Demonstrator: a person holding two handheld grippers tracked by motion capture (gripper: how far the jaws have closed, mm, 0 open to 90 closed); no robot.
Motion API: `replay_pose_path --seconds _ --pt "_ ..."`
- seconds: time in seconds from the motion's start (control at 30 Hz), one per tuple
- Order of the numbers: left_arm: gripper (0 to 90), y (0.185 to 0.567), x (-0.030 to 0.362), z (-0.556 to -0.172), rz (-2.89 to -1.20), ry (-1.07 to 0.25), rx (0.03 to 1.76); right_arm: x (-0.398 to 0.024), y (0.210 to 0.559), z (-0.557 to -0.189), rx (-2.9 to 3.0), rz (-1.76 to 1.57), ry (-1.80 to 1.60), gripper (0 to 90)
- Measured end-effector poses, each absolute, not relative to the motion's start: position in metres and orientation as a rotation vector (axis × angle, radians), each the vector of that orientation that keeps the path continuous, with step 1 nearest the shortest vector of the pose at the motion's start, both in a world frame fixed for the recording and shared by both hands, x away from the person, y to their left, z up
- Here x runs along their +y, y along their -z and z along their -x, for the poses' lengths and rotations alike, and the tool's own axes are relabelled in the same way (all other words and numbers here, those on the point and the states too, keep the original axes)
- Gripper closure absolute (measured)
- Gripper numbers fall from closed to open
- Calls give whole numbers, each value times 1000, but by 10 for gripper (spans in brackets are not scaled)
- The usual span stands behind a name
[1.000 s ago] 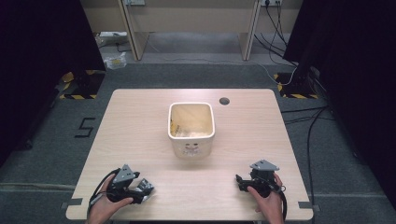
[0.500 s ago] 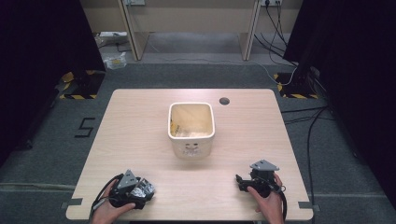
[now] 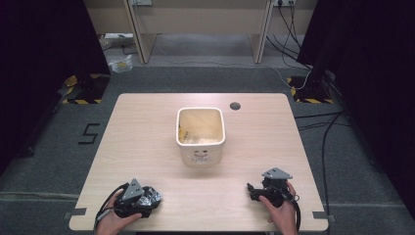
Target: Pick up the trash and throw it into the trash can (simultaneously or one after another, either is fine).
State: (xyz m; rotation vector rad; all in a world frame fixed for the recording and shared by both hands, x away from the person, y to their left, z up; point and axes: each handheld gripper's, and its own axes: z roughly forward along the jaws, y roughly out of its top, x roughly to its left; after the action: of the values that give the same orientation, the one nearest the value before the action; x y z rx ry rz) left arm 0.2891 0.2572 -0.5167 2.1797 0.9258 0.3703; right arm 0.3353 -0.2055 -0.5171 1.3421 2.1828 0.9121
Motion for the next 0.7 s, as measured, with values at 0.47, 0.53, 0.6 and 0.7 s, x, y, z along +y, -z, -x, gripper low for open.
replay_pose_path --seconds 0.47,0.53,0.6,0.7 --pt "339 514 256 -292 -2192 -384 897 -206 517 -335 2184 -1342 -912 107" --pt "340 511 256 -292 -2183 -383 894 -206 517 -335 2184 -1342 -912 107" --pt "340 508 256 -293 -2175 -385 890 -206 517 -335 2184 -1342 -912 107" --pt "340 503 257 -296 -2169 -395 884 -206 517 -335 2184 -1343 -912 107"
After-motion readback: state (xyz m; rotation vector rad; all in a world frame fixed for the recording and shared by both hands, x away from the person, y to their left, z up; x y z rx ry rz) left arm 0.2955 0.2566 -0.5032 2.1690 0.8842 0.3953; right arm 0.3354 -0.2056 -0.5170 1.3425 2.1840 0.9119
